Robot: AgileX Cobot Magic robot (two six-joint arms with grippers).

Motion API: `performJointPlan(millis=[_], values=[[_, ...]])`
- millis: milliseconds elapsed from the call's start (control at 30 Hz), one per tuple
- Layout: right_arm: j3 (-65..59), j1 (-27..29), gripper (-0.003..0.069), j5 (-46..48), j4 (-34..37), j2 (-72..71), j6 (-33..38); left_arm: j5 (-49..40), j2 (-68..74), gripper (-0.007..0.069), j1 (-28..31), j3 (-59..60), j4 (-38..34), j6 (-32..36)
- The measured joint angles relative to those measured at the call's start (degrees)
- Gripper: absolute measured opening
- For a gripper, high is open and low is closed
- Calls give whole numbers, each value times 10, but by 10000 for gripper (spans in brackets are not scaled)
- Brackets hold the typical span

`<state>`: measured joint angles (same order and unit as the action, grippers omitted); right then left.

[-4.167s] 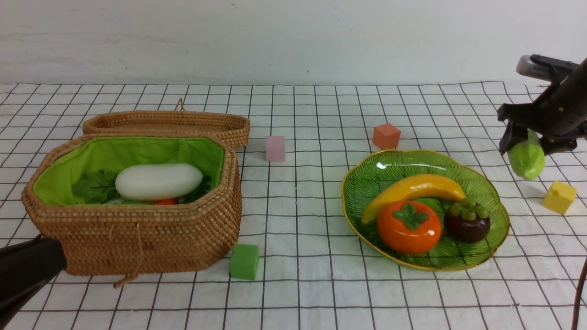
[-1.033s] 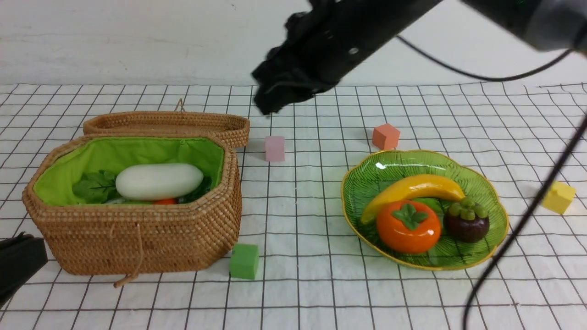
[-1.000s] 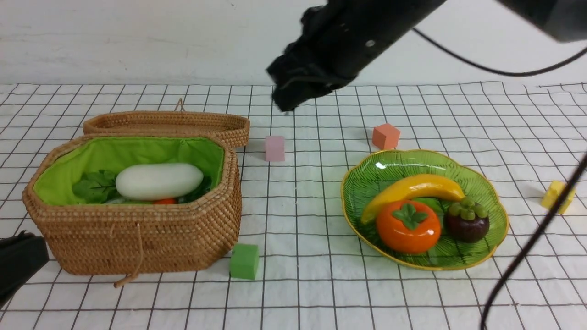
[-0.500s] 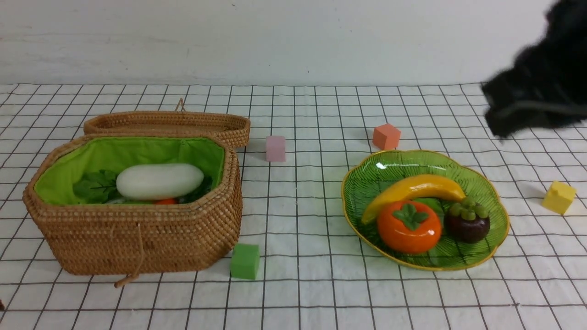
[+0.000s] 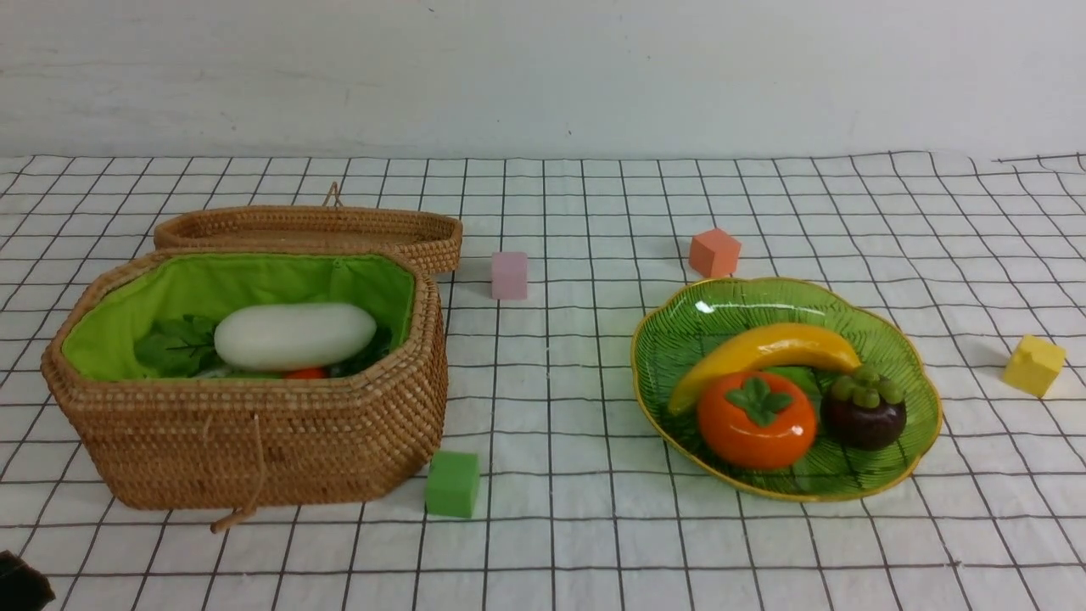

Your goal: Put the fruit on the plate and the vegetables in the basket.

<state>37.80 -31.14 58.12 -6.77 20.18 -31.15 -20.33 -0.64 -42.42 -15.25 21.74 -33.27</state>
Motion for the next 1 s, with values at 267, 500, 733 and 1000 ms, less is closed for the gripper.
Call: performJointPlan(millis=[267,500,733,1000], values=[[-54,0,36,11,-55,-60,-28,0,0,-13,0,0,0,0],[-66,0,36,41,-72,-63,-29,0,0,-13,0,0,0,0],[-156,181,-8,-155,-70,-110,71,-1,0,-13,0,0,1,0],[-345,345,-8,-303,99,-206,226,-1,0,-8,0,1,1,0]])
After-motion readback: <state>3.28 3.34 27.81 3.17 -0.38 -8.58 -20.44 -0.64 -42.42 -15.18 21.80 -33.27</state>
